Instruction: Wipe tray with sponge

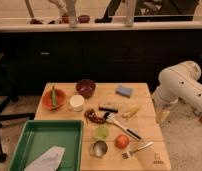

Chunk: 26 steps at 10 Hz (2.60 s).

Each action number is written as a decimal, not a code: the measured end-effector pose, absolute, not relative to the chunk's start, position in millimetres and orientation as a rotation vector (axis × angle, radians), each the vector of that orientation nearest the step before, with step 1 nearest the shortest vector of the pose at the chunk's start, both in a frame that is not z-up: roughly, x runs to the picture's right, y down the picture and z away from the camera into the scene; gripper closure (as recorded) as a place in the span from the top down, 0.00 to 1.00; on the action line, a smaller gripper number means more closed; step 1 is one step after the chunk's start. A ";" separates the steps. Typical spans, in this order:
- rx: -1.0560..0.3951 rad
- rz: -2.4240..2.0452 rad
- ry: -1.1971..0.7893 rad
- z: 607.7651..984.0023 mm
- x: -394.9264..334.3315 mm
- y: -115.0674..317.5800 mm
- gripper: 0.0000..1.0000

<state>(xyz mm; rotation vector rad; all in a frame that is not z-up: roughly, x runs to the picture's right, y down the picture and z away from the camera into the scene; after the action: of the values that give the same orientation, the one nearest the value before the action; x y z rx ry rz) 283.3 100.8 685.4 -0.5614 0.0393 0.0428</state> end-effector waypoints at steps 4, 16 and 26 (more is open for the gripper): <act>-0.561 0.043 0.039 685.4 283.3 100.8 0.80; -0.524 0.268 0.025 717.0 248.9 57.7 0.80; -0.406 0.308 0.061 783.3 196.7 31.7 0.80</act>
<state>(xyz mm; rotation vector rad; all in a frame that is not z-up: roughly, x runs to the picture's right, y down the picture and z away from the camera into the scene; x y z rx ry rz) 196.7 31.7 783.3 -0.4062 0.0614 0.3082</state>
